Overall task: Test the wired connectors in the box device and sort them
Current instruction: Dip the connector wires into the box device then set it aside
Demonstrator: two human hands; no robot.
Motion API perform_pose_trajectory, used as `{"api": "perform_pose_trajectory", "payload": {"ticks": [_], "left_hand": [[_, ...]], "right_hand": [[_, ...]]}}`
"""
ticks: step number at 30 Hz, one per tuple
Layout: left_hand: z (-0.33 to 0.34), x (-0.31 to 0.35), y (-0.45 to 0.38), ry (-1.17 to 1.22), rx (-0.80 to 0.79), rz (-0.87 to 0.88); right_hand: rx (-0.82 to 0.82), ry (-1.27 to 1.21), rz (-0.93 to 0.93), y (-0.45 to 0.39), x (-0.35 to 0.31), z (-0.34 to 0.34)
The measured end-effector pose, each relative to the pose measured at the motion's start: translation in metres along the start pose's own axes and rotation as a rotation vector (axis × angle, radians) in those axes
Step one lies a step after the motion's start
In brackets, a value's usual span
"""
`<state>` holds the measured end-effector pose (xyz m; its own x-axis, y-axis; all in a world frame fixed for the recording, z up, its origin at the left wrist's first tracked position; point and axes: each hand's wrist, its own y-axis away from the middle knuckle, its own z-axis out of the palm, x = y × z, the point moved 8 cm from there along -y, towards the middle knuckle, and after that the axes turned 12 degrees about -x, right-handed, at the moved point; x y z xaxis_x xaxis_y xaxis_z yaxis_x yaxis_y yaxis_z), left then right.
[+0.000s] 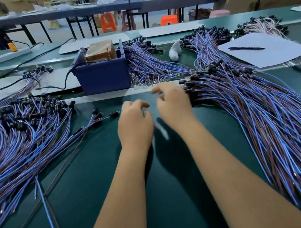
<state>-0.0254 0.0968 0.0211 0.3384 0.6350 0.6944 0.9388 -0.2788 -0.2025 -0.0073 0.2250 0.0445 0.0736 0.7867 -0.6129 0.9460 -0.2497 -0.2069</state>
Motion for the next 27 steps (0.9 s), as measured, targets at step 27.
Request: {"api": "perform_pose_trajectory", "payload": {"ticks": [27], "left_hand": [[-0.047,-0.047,-0.006,0.825,0.232,-0.048]], "right_hand": [[-0.217,-0.830,0.030,0.007,-0.012,0.067]]}}
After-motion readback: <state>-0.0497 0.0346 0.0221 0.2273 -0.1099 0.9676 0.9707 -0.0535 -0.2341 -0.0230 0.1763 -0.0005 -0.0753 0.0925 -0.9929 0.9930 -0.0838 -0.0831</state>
